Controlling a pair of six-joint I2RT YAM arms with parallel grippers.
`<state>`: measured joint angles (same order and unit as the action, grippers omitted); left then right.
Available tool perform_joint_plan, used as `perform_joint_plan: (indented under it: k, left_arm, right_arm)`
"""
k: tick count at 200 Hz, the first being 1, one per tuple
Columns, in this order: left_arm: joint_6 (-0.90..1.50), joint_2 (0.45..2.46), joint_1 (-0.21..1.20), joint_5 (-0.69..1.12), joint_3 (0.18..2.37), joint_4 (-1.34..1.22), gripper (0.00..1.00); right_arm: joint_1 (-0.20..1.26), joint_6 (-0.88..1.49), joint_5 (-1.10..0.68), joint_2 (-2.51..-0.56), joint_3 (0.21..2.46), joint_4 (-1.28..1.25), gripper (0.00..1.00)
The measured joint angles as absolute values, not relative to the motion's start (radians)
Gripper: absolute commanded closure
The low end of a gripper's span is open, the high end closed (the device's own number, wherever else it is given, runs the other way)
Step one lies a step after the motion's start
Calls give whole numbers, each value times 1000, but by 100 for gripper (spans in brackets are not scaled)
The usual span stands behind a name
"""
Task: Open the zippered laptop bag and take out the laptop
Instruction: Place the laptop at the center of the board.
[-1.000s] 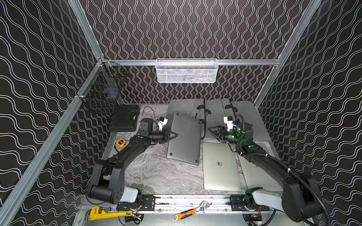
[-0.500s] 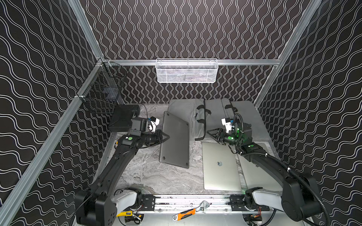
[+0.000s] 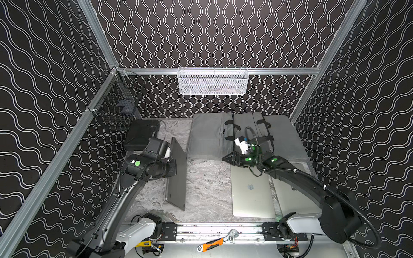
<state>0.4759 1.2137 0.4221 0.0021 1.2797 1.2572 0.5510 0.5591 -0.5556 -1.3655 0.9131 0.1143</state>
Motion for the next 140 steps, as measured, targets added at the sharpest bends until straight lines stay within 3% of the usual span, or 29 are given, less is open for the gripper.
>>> perform_joint_plan:
  k: [90, 140]
  left_arm:
    - [709, 1515, 861, -389, 1404, 1457, 100]
    - [805, 1763, 1003, -492, 1500, 1460, 100]
  right_arm:
    - [568, 583, -554, -1383, 867, 156, 31]
    - [381, 621, -616, -1320, 728, 156, 31]
